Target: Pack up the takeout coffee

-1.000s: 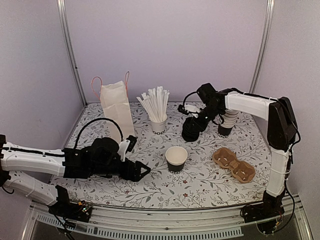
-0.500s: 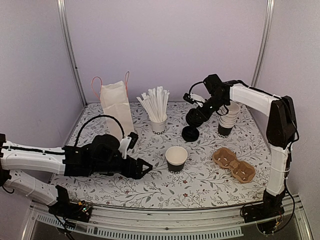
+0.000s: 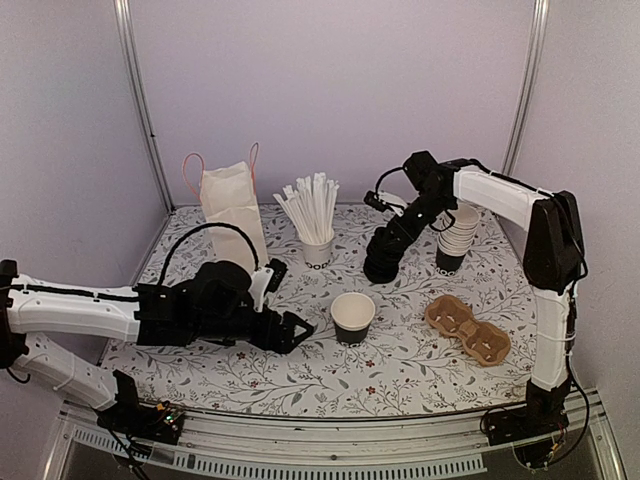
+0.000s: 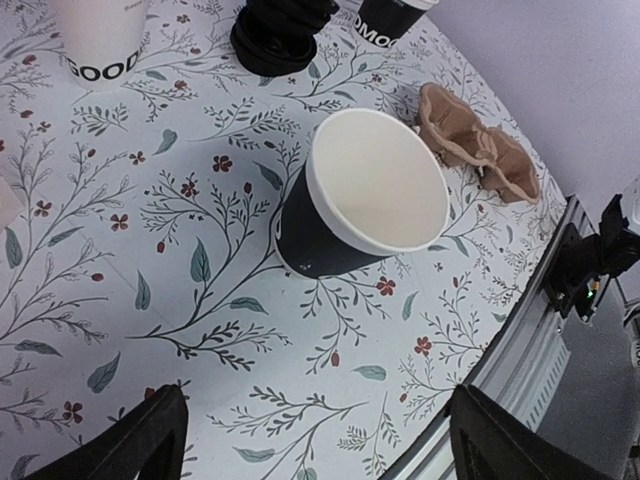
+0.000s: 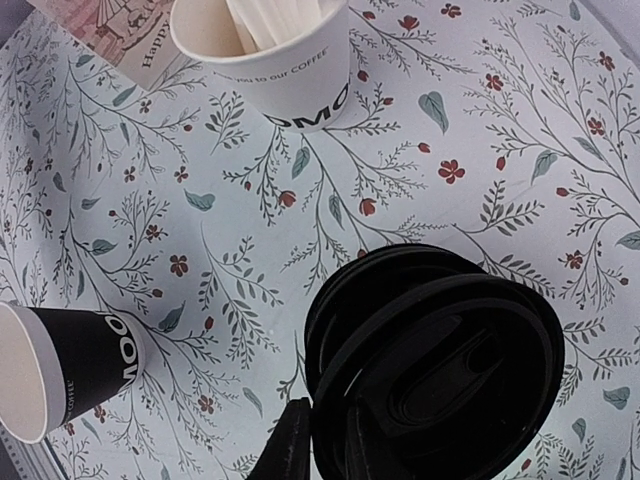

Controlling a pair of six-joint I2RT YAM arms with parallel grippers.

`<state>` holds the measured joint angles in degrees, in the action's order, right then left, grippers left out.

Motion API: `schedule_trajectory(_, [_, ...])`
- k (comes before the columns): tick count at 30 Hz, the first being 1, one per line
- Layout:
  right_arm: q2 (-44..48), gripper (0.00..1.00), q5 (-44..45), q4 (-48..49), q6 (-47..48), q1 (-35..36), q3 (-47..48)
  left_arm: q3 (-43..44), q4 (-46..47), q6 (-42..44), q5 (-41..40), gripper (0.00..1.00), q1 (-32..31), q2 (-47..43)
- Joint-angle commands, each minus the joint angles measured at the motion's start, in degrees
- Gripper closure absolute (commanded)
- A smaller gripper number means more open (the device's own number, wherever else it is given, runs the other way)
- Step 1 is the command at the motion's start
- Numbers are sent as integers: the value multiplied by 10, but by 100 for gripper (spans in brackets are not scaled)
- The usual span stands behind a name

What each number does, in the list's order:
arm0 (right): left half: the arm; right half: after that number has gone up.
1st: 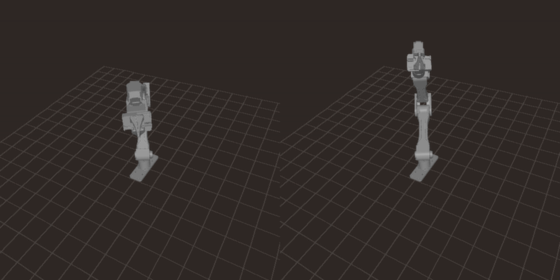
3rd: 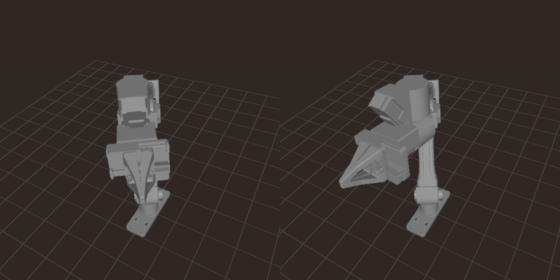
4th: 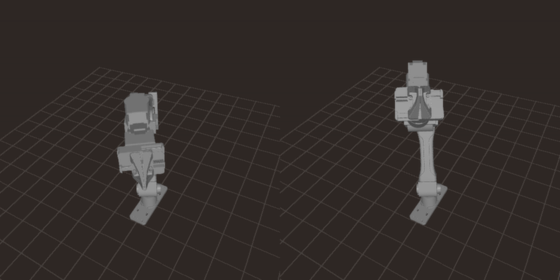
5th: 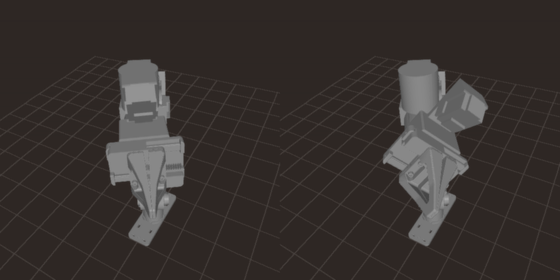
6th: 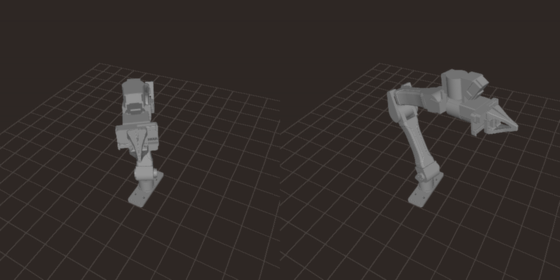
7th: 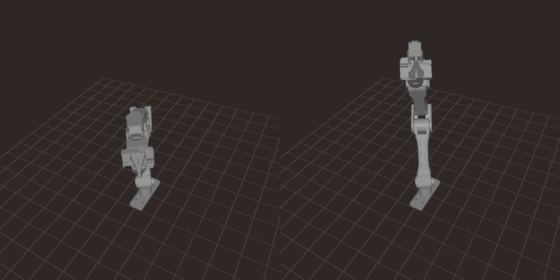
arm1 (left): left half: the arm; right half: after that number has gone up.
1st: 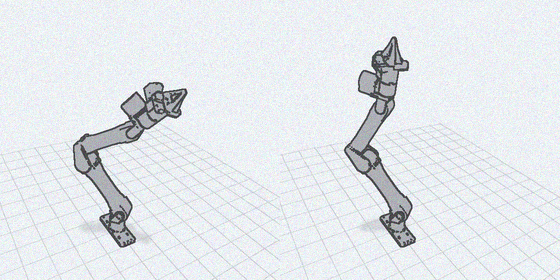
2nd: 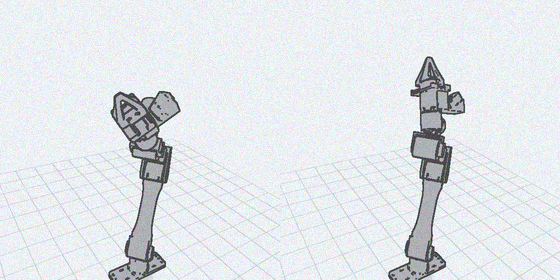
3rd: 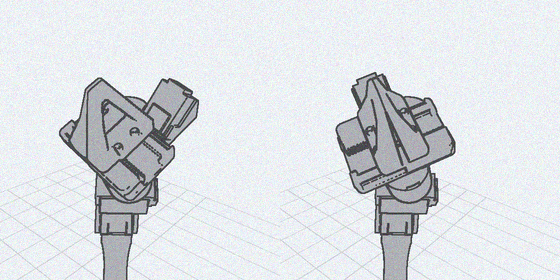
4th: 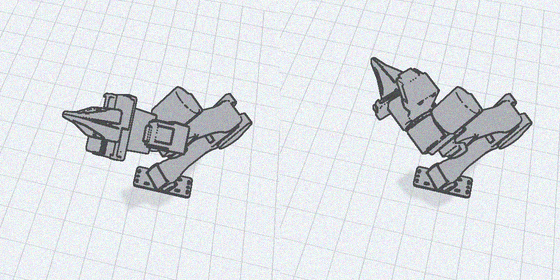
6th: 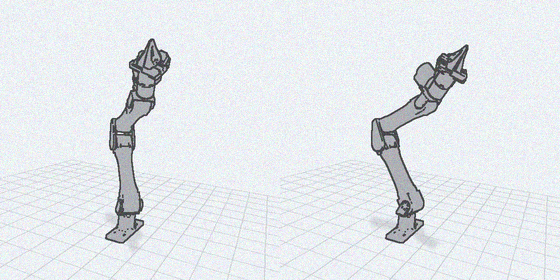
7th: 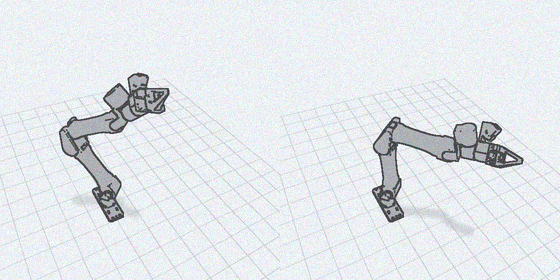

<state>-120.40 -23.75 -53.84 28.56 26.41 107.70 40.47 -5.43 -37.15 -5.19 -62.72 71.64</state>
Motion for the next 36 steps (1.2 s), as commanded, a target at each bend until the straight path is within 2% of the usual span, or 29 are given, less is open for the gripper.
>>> schedule_trajectory(1, [-19, 86, -7, -8, -13, 6, -8, 14, 3, 13, 1, 7, 5, 17])
schedule_trajectory(2, [-18, 86, -36, -10, -11, 0, -6, 16, 4, 13, 4, 7, 6, 21])
schedule_trajectory(4, [-20, 82, -6, -2, -25, 1, -6, 21, -1, 16, 9, 7, 5, 27])
schedule_trajectory(6, [-18, 85, 24, 2, -24, 4, -12, 25, -5, 16, 9, 7, 6, 29])
schedule_trajectory(14, [1, 89, -23, -3, -20, 0, -14, 22, 1, 15, 3, 7, 5, 23])
schedule_trajectory(20, [25, 69, -16, 15, -12, 3, -40, 22, 2, 13, 4, 7, 5, 24])
schedule_trajectory(23, [19, 63, -13, 14, -8, 4, -42, 24, 3, 12, 5, 7, 5, 25])
schedule_trajectory(29, [-6, 63, -9, 18, -7, 5, -34, 24, 2, 10, 5, 7, 5, 21])
schedule_trajectory(33, [-13, 69, -1, 21, -4, 5, -26, 18, 2, 7, 2, 7, 4, 15])
schedule_trajectory(36, [-15, 70, 0, 22, -4, 5, -22, 16, 1, 6, 2, 7, 5, 12])
